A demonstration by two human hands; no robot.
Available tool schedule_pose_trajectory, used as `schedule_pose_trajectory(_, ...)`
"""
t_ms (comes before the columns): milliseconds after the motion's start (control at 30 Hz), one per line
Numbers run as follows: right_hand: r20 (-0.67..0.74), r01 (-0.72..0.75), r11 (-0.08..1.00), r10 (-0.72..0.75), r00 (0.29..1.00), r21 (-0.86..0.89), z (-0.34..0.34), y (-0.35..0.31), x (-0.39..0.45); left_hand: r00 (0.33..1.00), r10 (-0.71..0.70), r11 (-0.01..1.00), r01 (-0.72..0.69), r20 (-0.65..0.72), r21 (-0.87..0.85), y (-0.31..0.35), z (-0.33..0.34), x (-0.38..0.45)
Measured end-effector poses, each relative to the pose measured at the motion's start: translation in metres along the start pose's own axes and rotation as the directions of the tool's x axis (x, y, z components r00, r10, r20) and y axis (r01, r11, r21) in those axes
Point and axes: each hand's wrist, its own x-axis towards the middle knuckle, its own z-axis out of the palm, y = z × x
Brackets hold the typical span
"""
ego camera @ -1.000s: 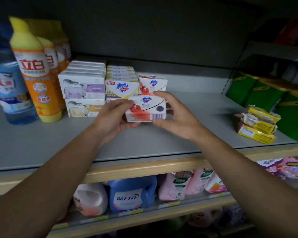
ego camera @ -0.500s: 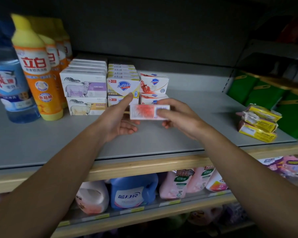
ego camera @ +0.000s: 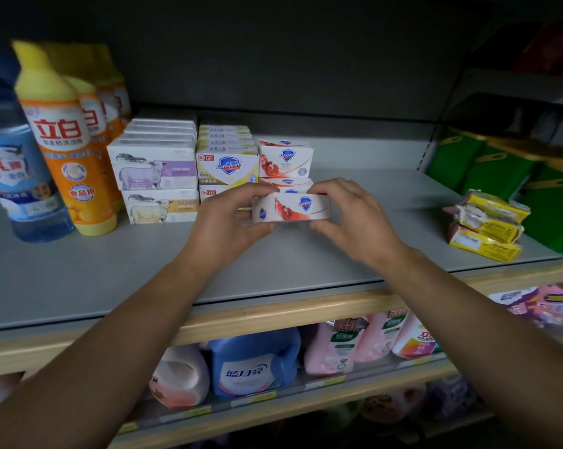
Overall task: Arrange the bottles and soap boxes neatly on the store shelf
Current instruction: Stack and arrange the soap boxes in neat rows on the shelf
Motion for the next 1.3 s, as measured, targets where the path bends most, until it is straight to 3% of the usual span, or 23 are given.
schedule_pose_trajectory(100,-0.046,0.015,1.000,-0.014,0.999,0.024,0.002,0.002,-0.007,0.991,0.133,0.989,-0.132,-0.009,0.062,-0.001,0.002,-0.002)
schedule_pose_trajectory(233,-0.066,-0.002,0.996,0.008,0.998,0.093,-0.003,0.003,0.001,0.997,-0.074,0.997,0.075,-0.020,0.024,-0.003,0.002,-0.001)
schedule_pose_trajectory(300,-0.109,-0.028,0.995,0.039,0.993,0.101,-0.009,0.006,0.012,0.984,-0.177,0.962,0.174,-0.005,0.210,-0.008,0.000,0.001)
schedule_pose_trajectory(400,-0.134,-0.086,0.995,0.091,0.987,0.043,-0.013,0.010,0.038,0.961,-0.243,0.828,0.136,0.130,0.543,-0.015,-0.001,-0.001)
schedule_pose_trajectory(533,-0.104,-0.127,0.992,0.125,0.987,-0.009,-0.001,0.009,0.072,0.883,-0.328,0.742,0.021,0.336,0.670,-0.018,0.006,-0.002)
schedule_pose_trajectory(967,-0.123,-0.150,0.980,0.134,0.983,-0.132,0.032,0.016,0.093,0.884,-0.345,0.739,0.048,0.316,0.673,-0.022,0.005,-0.001)
schedule_pose_trajectory(1100,-0.116,-0.156,0.987,0.150,0.982,-0.041,0.016,0.013,0.074,0.890,-0.343,0.753,0.071,0.299,0.654,-0.016,0.005,-0.002)
schedule_pose_trajectory(1300,-0.148,-0.223,0.974,0.216,0.965,-0.027,-0.036,0.051,0.007,0.929,-0.255,0.874,0.102,0.270,0.474,0.016,0.040,0.018)
